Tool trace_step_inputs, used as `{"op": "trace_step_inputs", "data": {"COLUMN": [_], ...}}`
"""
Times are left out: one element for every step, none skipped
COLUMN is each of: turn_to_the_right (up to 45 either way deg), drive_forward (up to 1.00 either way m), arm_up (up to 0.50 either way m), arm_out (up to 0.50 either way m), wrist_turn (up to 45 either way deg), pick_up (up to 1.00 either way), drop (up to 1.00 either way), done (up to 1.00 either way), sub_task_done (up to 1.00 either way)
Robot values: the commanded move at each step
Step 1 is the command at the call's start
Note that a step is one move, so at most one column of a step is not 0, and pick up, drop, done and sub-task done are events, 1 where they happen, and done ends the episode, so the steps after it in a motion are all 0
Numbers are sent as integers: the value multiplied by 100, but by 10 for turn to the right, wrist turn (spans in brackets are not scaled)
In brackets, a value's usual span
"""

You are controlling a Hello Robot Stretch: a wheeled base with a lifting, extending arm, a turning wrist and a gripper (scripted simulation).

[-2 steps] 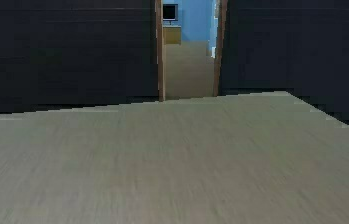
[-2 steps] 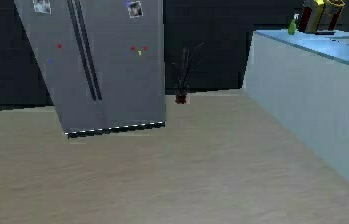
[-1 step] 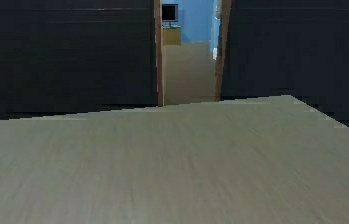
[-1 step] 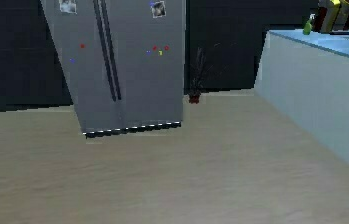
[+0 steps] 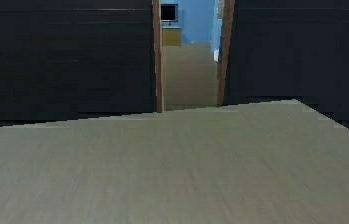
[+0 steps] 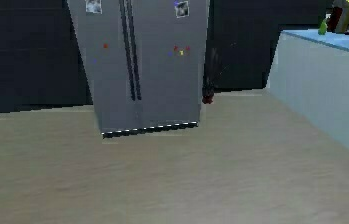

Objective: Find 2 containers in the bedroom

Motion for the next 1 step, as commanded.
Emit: {"op": "trace_step_inputs", "data": {"turn_to_the_right": [450], "drive_forward": [0], "arm_up": [0], "arm_out": [0], "wrist_turn": [0], "pick_up": [0], "drop": [0], "done": [0], "sub_task_done": [0]}}
